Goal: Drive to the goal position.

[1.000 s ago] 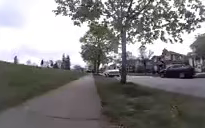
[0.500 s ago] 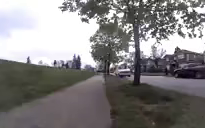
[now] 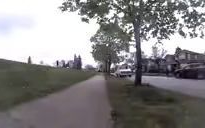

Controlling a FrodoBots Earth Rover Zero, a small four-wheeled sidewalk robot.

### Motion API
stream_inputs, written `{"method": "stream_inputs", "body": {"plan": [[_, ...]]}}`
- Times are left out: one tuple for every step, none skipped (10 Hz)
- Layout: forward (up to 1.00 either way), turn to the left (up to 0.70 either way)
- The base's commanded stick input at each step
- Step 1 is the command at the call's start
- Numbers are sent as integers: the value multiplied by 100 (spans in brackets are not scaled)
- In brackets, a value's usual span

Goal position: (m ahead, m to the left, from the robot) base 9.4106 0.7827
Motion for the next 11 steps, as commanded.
{"method": "stream_inputs", "body": {"plan": [[100, 0], [100, 0], [100, 0], [100, 0], [100, 0], [100, 0], [100, 0], [100, 0], [100, 0], [100, 0], [100, 0]]}}
